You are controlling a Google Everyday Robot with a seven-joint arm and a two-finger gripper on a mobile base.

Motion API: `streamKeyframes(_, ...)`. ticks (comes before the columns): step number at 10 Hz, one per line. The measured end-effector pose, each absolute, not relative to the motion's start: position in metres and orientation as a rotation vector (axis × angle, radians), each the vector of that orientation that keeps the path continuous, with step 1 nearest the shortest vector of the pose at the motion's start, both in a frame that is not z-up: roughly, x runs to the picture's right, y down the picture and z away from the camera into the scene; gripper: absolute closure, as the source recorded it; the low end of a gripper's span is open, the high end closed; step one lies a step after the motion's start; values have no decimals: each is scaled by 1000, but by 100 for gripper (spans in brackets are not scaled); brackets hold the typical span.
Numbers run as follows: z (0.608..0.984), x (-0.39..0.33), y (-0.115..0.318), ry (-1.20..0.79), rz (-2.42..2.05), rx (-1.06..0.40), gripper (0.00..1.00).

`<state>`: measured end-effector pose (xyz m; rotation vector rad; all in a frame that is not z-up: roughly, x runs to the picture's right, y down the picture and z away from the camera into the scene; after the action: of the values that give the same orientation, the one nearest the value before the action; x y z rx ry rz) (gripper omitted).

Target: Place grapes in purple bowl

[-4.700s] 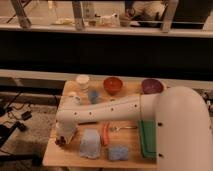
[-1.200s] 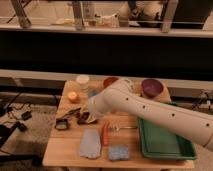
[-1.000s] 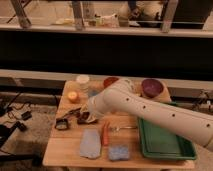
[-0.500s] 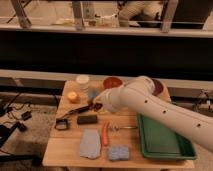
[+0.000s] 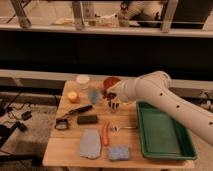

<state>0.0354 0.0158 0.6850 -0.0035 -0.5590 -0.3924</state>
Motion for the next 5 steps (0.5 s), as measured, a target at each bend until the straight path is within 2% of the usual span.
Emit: streamKeyframes(5,686,34,16,-561,-392,-3,94)
